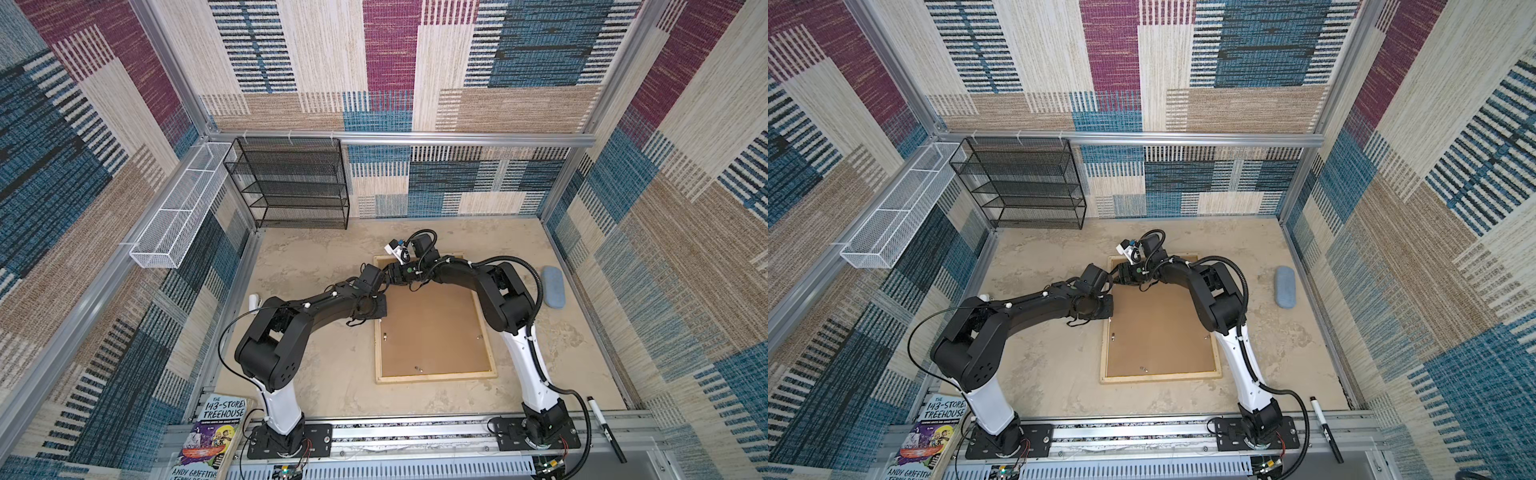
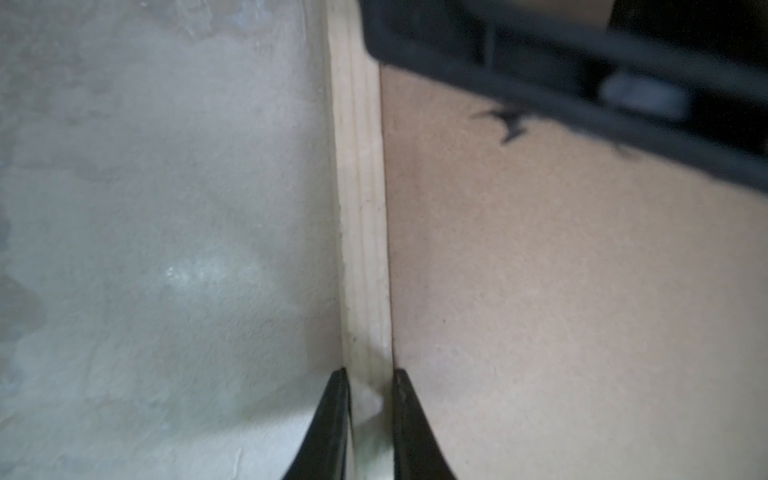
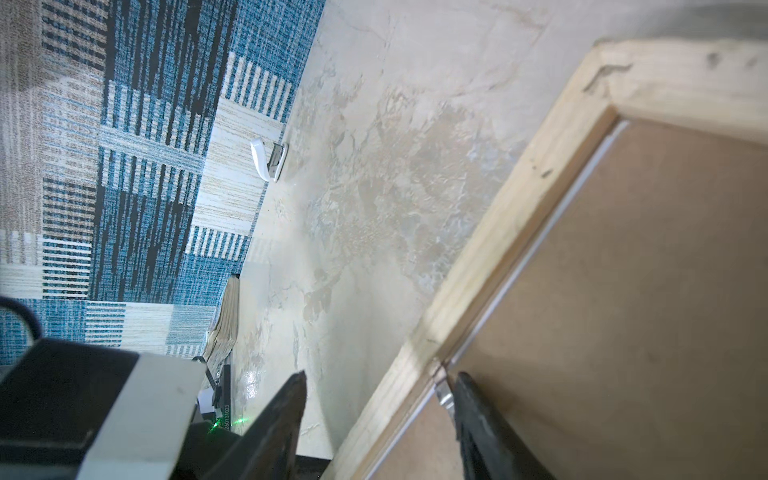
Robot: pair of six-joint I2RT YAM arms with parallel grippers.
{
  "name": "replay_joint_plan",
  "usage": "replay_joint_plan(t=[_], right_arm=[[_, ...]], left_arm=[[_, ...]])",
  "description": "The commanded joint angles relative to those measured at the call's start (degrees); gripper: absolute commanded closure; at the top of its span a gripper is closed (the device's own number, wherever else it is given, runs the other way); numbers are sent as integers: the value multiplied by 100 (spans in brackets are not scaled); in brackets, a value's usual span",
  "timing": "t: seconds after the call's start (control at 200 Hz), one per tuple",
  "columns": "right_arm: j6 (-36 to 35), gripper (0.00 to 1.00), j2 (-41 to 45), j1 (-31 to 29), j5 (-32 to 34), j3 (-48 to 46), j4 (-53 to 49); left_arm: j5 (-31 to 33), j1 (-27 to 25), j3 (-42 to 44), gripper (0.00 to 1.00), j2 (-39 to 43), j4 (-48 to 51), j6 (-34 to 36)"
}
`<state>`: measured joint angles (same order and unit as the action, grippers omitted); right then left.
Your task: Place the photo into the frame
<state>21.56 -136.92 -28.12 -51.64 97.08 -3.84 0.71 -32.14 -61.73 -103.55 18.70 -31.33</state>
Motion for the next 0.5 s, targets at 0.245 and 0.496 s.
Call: replay_joint_plan(t=[0.245,0.496], right_arm=[[477,40,16,30,183,-111,-337],[1365,40,-12,35,-268,-286,-19]], left_arm=[[26,6,30,90,-148,134,235],[-1,6,55,92,-166,50,250]])
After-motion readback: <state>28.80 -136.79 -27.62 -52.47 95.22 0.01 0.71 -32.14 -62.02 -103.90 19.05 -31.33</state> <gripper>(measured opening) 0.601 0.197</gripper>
